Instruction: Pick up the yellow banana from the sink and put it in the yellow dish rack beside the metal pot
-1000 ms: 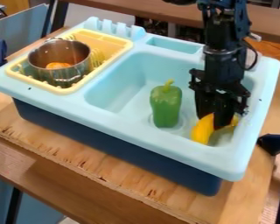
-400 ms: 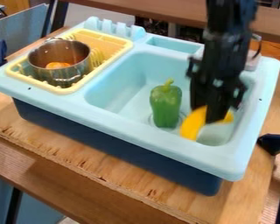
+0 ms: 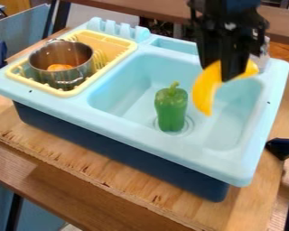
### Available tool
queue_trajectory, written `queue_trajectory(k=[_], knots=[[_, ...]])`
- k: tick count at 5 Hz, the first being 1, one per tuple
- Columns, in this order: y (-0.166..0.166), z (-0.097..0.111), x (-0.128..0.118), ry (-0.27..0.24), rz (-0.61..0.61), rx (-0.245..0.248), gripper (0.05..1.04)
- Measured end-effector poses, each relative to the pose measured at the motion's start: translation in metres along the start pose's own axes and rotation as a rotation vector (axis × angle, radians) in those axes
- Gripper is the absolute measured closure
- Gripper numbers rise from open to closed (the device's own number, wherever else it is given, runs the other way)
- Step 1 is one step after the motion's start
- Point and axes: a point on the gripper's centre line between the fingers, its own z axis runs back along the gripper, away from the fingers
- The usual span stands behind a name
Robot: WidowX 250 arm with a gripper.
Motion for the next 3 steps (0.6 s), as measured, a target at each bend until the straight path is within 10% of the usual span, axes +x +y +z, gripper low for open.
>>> queue_trajectory(k=[3], knots=[[0.128, 0.078, -0.022, -0.033, 0.267, 0.193, 0.660]])
